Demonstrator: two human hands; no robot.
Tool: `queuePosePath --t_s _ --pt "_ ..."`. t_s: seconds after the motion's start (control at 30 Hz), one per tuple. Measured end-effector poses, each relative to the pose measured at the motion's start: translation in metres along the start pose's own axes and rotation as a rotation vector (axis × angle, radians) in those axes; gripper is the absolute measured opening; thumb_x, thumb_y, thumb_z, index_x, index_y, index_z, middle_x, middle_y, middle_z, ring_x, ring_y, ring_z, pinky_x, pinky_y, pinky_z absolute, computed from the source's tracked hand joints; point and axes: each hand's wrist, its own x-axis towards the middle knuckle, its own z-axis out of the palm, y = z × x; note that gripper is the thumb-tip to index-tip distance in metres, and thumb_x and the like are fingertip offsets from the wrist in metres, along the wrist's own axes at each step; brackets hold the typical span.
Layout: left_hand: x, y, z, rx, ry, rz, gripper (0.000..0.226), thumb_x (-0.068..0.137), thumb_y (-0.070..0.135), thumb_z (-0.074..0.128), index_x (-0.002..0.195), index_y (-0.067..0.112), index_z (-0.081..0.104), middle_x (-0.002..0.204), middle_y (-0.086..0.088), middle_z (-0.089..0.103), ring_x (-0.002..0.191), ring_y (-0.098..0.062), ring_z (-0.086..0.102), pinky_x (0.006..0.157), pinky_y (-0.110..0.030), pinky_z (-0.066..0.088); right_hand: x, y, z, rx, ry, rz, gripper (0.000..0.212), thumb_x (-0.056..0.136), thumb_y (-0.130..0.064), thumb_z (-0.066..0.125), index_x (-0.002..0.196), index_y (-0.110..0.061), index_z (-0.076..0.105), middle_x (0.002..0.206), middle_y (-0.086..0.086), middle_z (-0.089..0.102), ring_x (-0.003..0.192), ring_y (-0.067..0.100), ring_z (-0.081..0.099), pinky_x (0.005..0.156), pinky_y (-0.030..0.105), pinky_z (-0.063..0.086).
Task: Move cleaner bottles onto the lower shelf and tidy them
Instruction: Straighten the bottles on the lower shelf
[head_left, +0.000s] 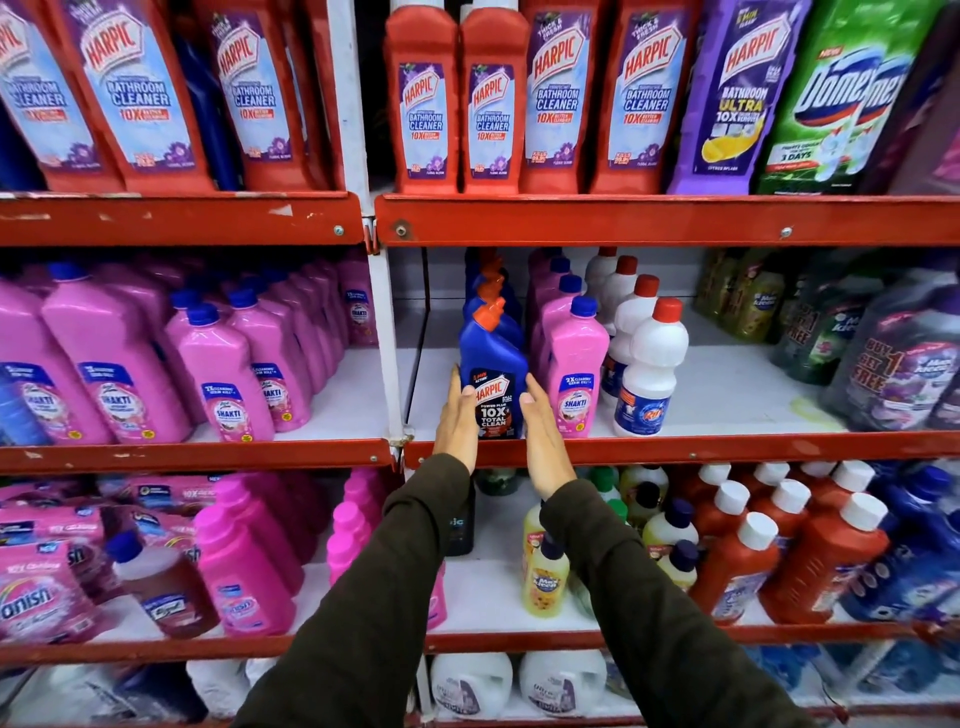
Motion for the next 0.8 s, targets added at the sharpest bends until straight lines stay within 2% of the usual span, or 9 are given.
queuePosePath --t_s 0.1,0.2,0.27,0.37,0.5,0.57,0.63,0.73,0.8 --pt "-0.001 -0.003 0.000 0.004 -0.009 0.033 0.063 0.100 0.052 0.027 0.159 0.033 0.015 0.163 -0.008 0.030 0.150 -0.024 0.030 0.123 -0.048 0.028 -0.003 0.003 -0.002 -0.034 0.034 -0.014 0.052 0.105 -0.043 0.037 0.154 -0.025 0.032 0.157 -0.001 0.037 0.135 0.007 0.038 0.111 0.026 0.034" --pt "-0.010 -0.011 0.007 0.099 0.149 0.076 0.054 0.107 0.041 0.032 0.158 0.030 0.019 0.164 -0.009 0.019 0.141 -0.010 0.029 0.113 -0.030 0.026 -0.010 0.006 -0.011 -0.025 0.245 -0.106 0.042 0.101 -0.047 0.041 0.137 -0.027 0.051 0.139 -0.001 0.053 0.128 0.011 0.049 0.110 0.034 0.041" --pt "-0.020 -0.014 0.016 0.190 0.313 0.113 0.051 0.106 0.036 0.038 0.155 0.024 0.029 0.159 -0.013 0.025 0.138 -0.018 0.036 0.113 -0.034 0.030 -0.012 0.007 -0.024 0.003 0.386 -0.128 0.029 0.101 -0.048 0.042 0.122 -0.032 0.054 0.124 -0.003 0.056 0.119 0.012 0.053 0.104 0.034 0.046" --pt "-0.036 -0.015 0.032 0.210 0.456 0.228 0.045 0.103 0.032 0.039 0.141 0.010 0.047 0.141 -0.018 0.045 0.128 -0.029 0.048 0.112 -0.047 0.041 -0.005 0.006 -0.048 -0.039 0.478 -0.116 0.044 0.100 -0.052 0.040 0.134 -0.026 0.051 0.132 0.004 0.046 0.127 0.018 0.045 0.105 0.029 0.041" --pt "-0.040 -0.007 0.063 0.214 0.214 0.346 0.037 0.103 0.026 0.037 0.128 0.010 0.060 0.123 -0.007 0.061 0.119 -0.024 0.058 0.108 -0.049 0.046 0.012 0.000 -0.071 0.022 0.367 -0.019 0.060 0.100 -0.059 0.034 0.152 -0.029 0.032 0.157 -0.001 0.031 0.133 0.007 0.037 0.097 0.015 0.037" --pt "-0.036 -0.001 0.081 0.203 0.105 0.295 0.039 0.107 0.027 0.036 0.138 0.010 0.054 0.139 -0.011 0.056 0.130 -0.020 0.052 0.114 -0.044 0.042 0.018 -0.003 -0.076 0.042 0.305 -0.016 0.062 0.101 -0.057 0.034 0.153 -0.023 0.033 0.156 0.006 0.036 0.137 0.015 0.043 0.108 0.032 0.044" --pt "-0.031 0.005 0.097 0.172 0.086 0.188 0.050 0.106 0.037 0.035 0.151 0.014 0.038 0.157 -0.012 0.037 0.142 -0.016 0.037 0.122 -0.037 0.031 0.020 -0.005 -0.079 0.076 0.234 0.002 0.058 0.101 -0.056 0.034 0.146 -0.020 0.044 0.146 0.009 0.052 0.134 0.019 0.052 0.112 0.044 0.043" --pt "-0.020 0.013 0.110 0.093 0.061 -0.005 0.072 0.098 0.060 0.025 0.159 0.023 0.018 0.168 -0.006 0.016 0.153 -0.018 0.018 0.126 -0.039 0.016 0.020 -0.005 -0.085 0.144 0.162 0.033 0.039 0.100 -0.057 0.037 0.117 -0.036 0.066 0.114 -0.007 0.075 0.109 0.009 0.069 0.087 0.027 0.057" --pt "-0.012 0.014 0.113 -0.048 0.058 -0.065 0.074 0.095 0.063 0.023 0.158 0.024 0.022 0.166 -0.008 0.027 0.153 -0.024 0.025 0.127 -0.048 0.019 0.020 -0.004 -0.090 0.162 0.115 0.057 0.036 0.100 -0.059 0.036 0.106 -0.043 0.068 0.102 -0.019 0.076 0.098 0.000 0.071 0.073 0.015 0.056"
